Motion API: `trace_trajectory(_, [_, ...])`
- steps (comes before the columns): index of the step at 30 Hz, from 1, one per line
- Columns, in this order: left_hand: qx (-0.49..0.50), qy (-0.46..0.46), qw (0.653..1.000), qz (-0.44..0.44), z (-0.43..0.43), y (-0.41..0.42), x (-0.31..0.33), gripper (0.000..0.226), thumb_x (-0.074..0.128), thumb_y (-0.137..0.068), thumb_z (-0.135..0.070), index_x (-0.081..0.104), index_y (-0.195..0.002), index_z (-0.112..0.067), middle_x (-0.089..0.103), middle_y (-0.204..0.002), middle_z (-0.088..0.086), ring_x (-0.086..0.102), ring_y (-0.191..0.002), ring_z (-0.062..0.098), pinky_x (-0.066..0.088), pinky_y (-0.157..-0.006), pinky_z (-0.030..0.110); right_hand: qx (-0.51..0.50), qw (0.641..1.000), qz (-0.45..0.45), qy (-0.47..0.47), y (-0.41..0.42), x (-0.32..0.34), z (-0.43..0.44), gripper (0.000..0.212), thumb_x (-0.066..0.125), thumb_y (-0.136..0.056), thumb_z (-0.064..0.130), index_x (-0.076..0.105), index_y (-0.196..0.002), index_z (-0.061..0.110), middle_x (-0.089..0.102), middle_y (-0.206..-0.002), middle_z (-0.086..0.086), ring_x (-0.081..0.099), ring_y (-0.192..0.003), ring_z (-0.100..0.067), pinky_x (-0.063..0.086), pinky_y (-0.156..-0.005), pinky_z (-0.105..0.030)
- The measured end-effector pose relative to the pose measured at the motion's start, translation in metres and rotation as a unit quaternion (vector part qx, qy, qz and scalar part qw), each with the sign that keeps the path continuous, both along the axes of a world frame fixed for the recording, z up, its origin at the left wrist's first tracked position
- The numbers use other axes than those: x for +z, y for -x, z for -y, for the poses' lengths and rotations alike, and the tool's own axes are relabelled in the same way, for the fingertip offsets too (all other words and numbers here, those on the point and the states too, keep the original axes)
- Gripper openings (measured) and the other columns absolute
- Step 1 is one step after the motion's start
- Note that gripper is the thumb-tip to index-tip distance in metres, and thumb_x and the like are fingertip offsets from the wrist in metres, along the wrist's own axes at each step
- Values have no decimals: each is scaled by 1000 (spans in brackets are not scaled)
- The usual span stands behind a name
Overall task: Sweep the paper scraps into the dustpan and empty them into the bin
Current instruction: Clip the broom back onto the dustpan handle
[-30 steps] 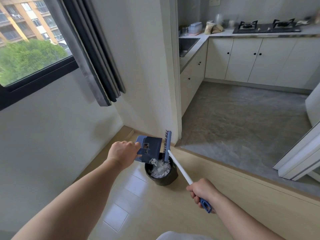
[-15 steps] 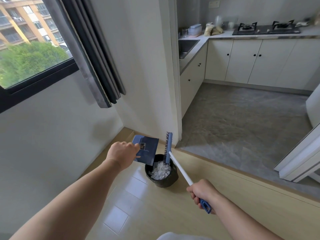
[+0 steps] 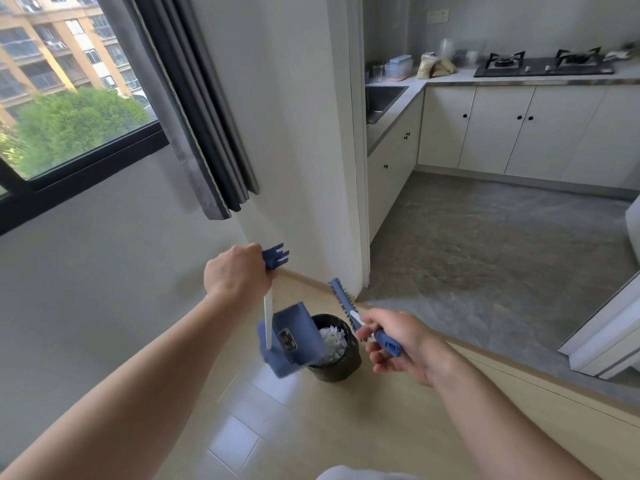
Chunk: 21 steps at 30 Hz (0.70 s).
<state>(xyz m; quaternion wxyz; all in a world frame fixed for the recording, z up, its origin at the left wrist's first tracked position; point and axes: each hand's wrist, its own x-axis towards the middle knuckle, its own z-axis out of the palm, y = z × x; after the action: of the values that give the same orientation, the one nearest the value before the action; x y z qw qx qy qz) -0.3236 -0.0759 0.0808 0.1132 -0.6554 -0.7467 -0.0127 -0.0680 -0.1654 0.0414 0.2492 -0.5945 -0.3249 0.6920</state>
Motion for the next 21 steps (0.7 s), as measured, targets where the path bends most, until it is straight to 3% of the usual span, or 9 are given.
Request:
trace_trajectory(5, [54,39,995,69,11,5,-2,36,68,-81,-54,53,-75,-22,61,-74,-4,62,-72,24,42,-56,27,-15,992,-62,-105,-6,-2,-9,52,57,-86,65,64,-78,14,51,-74,-11,52,-59,-18,50,-62,-35])
trace_trajectory(8, [87,85,987,108,20,4,-17,39,70,-75,-58,56,-79,-21,62,-73,-5,64,-74,23,49,-61,28,-19,990,-33,-137,-3,-4,-11,70,47,-76,85,61,-76,17,48,-72,-9,48,-57,-17,46,-61,-33])
trace_trajectory(13, [77,161,955,239,38,-12,-45,42,66,-69,-55,63,-75,-13,58,-60,-4,61,-59,18,40,-53,27,19,974,22,-223,-6,-6,-11,93,25,-66,99,62,-101,20,49,-74,3,48,-66,-13,44,-67,-30])
trace_trajectory(15, [66,189,931,304,44,-25,-51,35,69,-75,-48,67,-82,-14,58,-62,-3,53,-54,16,37,-49,26,33,957,63,-280,-10,-4,-14,90,39,-64,97,58,-105,19,55,-80,4,54,-75,-14,45,-75,-29])
trace_trajectory(18, [71,275,854,436,54,-48,-54,27,71,-88,-30,63,-109,-15,62,-78,4,48,-55,13,39,-44,24,7,930,182,-321,-17,-6,-26,52,63,-78,73,56,-91,23,61,-80,6,61,-80,-14,47,-73,-30])
trace_trajectory(21, [67,345,776,524,63,-69,-56,42,73,-90,-19,55,-128,-16,66,-83,7,52,-54,11,43,-45,21,5,903,275,-329,-23,-3,-31,39,58,-92,57,56,-80,21,62,-72,4,62,-73,-16,50,-68,-34])
